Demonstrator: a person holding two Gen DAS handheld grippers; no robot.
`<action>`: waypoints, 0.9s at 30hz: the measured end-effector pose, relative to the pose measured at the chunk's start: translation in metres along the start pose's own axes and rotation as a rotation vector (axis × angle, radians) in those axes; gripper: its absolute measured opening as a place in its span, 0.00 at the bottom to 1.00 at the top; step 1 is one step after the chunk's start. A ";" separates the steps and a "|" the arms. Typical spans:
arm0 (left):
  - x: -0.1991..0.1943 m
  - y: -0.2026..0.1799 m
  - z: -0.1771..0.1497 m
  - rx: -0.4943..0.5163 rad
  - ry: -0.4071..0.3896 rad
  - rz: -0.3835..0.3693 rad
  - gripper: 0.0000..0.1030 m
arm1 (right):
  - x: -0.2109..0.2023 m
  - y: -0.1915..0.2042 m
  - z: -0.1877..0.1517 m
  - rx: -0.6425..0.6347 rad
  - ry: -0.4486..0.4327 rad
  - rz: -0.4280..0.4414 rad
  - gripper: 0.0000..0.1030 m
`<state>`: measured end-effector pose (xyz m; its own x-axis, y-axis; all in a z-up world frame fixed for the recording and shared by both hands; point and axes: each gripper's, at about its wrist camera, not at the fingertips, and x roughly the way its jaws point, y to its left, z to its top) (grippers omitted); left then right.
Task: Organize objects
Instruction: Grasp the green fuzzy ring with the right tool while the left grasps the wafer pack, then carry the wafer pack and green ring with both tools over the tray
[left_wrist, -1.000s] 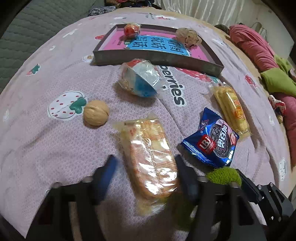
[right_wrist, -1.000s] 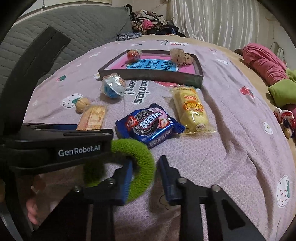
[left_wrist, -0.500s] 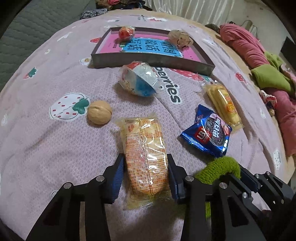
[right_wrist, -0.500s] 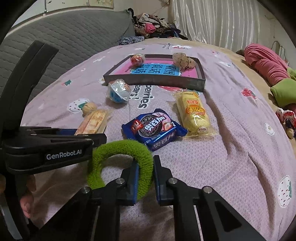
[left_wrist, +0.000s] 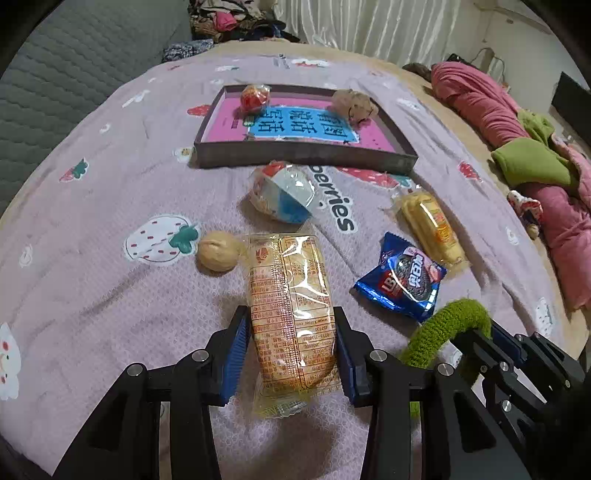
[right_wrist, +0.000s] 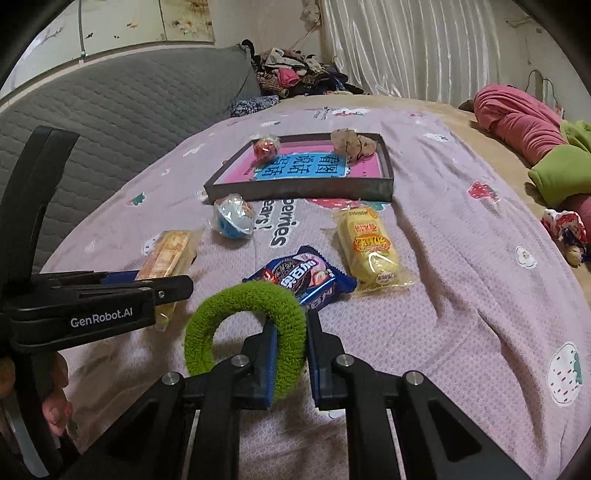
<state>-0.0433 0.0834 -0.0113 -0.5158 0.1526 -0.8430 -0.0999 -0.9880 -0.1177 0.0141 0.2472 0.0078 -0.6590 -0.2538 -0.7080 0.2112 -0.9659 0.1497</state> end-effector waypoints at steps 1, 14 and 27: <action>-0.002 0.000 0.000 0.002 -0.004 0.006 0.43 | -0.002 0.000 0.001 0.003 -0.004 0.000 0.14; -0.032 0.002 0.008 0.012 -0.068 -0.019 0.43 | -0.035 0.015 0.018 -0.024 -0.090 -0.004 0.14; -0.061 0.003 0.024 0.037 -0.131 -0.017 0.43 | -0.054 0.023 0.041 -0.050 -0.142 -0.025 0.14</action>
<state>-0.0326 0.0715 0.0527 -0.6205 0.1739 -0.7647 -0.1402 -0.9840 -0.1100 0.0247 0.2368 0.0772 -0.7595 -0.2377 -0.6055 0.2264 -0.9692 0.0965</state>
